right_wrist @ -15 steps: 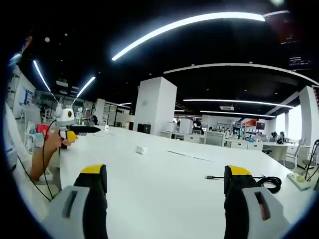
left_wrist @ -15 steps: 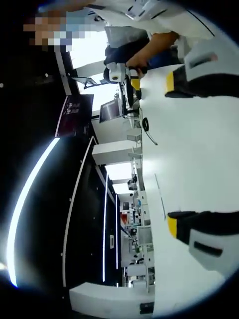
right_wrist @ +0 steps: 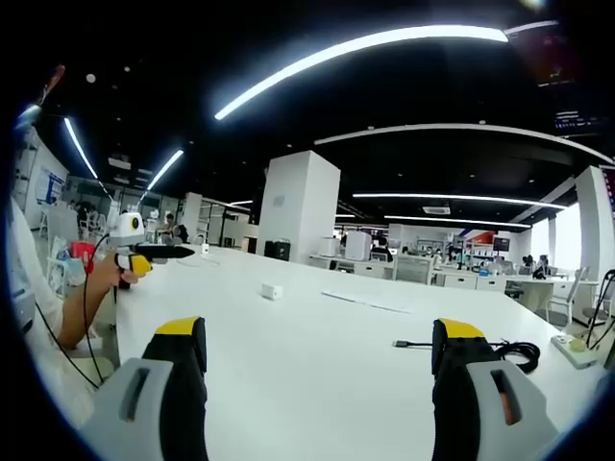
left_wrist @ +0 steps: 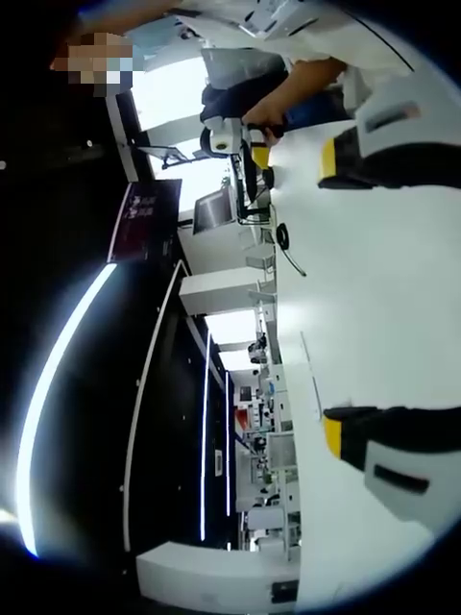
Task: Plug the desk Type‑C cable into the charger adapter.
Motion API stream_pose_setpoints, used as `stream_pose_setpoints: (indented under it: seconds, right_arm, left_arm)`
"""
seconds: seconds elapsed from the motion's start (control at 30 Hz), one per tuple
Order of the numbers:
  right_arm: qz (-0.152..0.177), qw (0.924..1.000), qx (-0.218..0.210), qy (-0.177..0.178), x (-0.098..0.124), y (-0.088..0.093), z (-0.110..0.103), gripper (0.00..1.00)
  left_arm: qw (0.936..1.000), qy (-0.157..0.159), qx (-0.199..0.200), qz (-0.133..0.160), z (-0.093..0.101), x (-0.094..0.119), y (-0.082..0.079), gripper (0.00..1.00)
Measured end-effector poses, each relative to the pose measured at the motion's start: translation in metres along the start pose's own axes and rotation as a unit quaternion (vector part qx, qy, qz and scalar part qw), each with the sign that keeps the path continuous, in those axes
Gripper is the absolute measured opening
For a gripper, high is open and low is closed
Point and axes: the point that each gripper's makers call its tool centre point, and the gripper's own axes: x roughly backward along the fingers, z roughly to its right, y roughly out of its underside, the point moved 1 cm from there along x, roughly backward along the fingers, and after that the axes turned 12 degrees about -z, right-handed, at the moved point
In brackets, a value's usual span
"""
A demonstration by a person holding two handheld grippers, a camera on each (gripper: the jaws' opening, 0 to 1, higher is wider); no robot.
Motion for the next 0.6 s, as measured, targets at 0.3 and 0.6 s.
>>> stream_pose_setpoints:
  seconds: [0.3, 0.6]
  right_arm:
    - [0.007, 1.0, 0.002, -0.004, -0.001, -0.008, -0.003, 1.0]
    - [0.026, 0.9995, 0.011, -0.011, -0.004, -0.021, -0.014, 1.0]
  left_arm:
    - [1.0, -0.004, -0.006, 0.001, 0.0, 0.001, -0.002, 0.94]
    - [1.0, 0.0, -0.007, 0.004, 0.0, 0.003, -0.002, 0.95]
